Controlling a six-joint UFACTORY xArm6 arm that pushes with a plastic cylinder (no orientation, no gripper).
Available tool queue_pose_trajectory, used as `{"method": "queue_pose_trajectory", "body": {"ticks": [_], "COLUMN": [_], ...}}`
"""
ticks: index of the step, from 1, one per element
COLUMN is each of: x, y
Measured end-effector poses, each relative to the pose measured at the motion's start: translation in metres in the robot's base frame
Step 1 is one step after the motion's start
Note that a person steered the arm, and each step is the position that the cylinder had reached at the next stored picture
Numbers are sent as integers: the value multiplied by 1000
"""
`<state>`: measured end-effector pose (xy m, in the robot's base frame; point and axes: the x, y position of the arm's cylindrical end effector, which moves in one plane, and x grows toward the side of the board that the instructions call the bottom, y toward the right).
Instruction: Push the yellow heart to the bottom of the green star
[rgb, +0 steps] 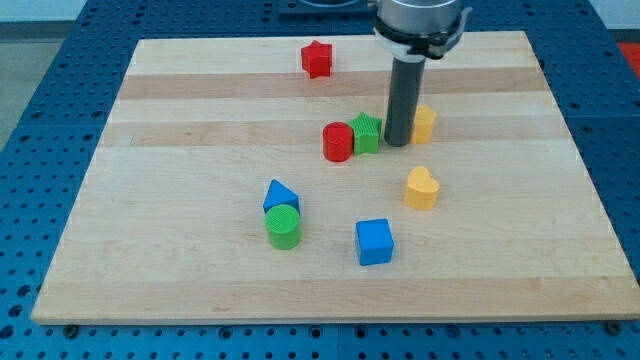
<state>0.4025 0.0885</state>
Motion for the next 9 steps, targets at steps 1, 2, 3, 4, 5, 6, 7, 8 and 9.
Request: {"method": "queue_pose_trajectory", "body": {"ticks": [1, 2, 3, 4, 5, 6, 7, 8, 9], "x": [0, -7, -12, -11, 4, 27, 43, 45, 45], "y": [24, 36, 48, 48, 55, 66, 74, 67, 56]}}
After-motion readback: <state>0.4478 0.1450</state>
